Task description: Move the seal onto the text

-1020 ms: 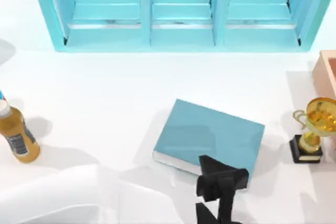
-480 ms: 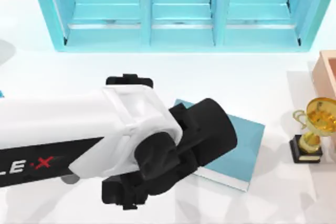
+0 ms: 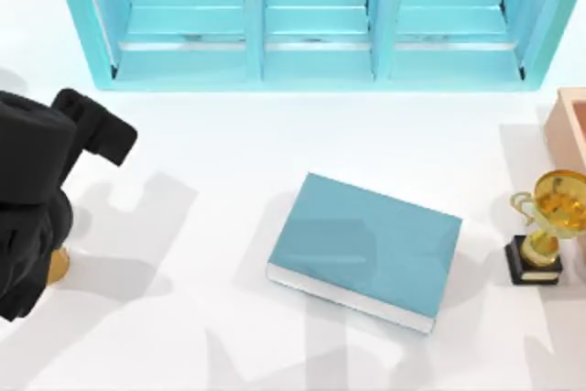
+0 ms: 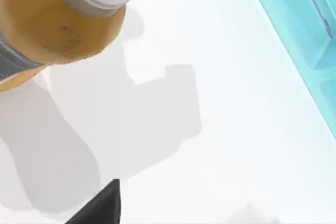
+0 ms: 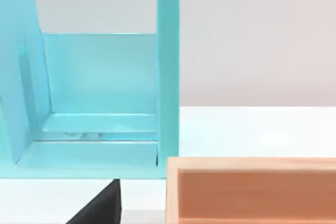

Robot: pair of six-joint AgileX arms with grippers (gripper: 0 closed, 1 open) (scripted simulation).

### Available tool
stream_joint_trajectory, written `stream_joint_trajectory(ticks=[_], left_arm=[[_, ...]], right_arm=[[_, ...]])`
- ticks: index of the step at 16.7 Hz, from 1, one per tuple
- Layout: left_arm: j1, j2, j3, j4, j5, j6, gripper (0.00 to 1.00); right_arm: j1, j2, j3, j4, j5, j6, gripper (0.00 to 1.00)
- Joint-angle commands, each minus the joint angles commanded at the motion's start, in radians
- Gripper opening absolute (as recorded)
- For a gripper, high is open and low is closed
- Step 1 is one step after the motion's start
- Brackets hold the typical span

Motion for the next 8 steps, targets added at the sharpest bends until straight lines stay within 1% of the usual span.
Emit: stream_joint_trajectory(ticks=[2, 4, 6, 8], left_arm=[[0.114, -0.176, -0.116, 0.104, 0.085, 0.308, 1.0], [0.219, -0.347, -0.232, 0.204, 0.163, 0.584, 1.0], [0.315, -0.507, -0.344, 0.297, 0.232, 0.82, 1.0], [0.398, -0.651, -0.447, 0.38, 0.291, 1.017, 1.0]], right_arm=[[0.0, 0.0, 0.0, 0.0, 0.0, 0.0, 1.0], [0.0, 0.0, 0.0, 0.0, 0.0, 0.0, 1.0], [0.0, 0.0, 0.0, 0.0, 0.0, 0.0, 1.0], [0.0, 0.0, 0.0, 0.0, 0.0, 0.0, 1.0]])
